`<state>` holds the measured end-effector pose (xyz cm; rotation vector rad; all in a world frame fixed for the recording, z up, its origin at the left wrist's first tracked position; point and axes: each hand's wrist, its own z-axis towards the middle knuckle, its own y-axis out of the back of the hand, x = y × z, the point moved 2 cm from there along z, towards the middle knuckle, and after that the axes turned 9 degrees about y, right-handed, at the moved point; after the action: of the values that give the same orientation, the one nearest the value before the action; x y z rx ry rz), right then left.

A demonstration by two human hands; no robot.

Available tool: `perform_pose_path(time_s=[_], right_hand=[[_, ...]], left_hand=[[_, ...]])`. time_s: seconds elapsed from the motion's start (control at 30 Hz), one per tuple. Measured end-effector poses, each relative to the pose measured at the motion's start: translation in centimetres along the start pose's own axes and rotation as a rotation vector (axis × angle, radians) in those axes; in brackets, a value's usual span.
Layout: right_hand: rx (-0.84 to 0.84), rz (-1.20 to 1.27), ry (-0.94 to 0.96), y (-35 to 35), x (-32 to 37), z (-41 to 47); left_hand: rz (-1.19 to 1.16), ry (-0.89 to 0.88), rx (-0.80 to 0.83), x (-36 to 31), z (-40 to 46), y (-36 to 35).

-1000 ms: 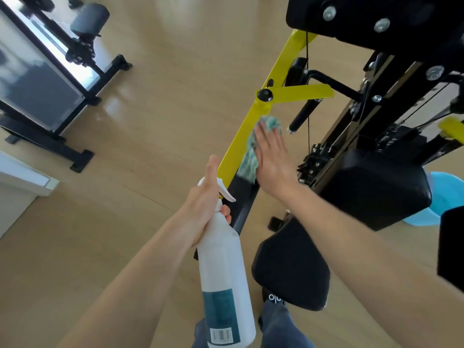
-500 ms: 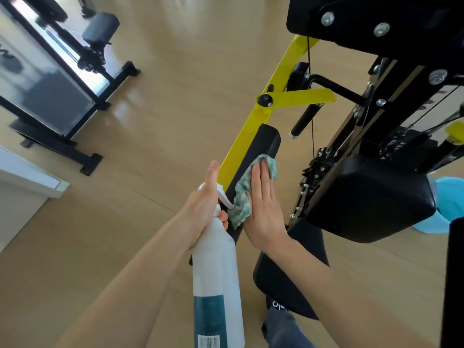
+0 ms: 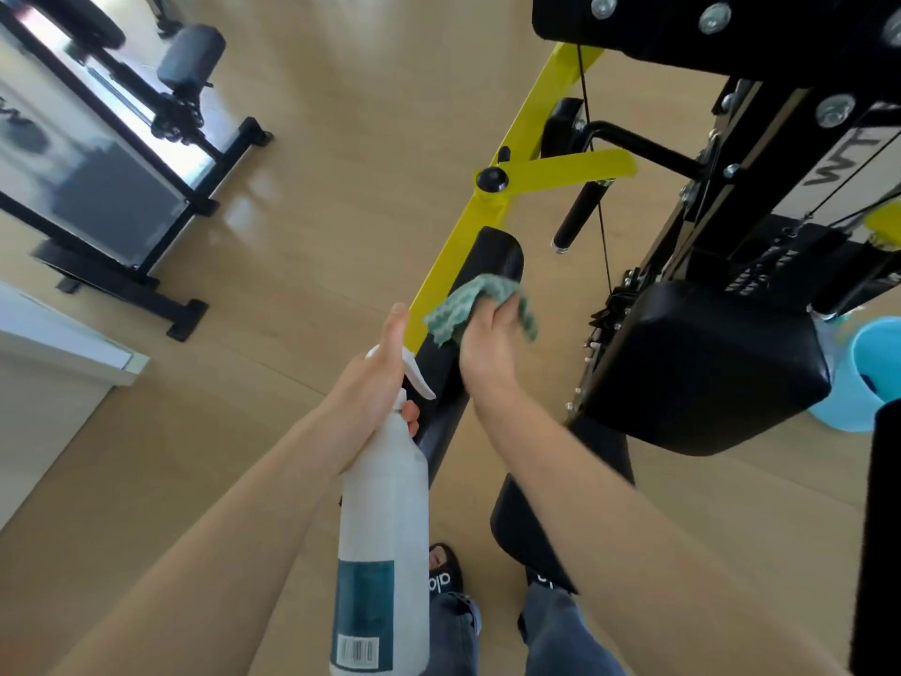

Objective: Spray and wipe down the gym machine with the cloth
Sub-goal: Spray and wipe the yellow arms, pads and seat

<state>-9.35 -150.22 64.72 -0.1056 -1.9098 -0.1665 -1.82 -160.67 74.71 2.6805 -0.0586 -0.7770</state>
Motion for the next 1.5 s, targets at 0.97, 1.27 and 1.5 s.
perform_pose_path(time_s=[0.97,1.27,1.5], right_hand=[[0.082,0.552,-0.481,1.5,-1.7,3.1],[0.165,0.644,-0.783,-1.4,-9.9,-6.5],[0.078,0.579,-0.614,0.8,-3.9,0.9]], left_hand=[[-0.024,0.083,-0.082,-0.4,-0.3,-1.0],[0.007,0.075,-0.063,-0.4,-0.5,-0.9],[0.002,0.113,-0.061,-0.6,-0.6,-0.7]])
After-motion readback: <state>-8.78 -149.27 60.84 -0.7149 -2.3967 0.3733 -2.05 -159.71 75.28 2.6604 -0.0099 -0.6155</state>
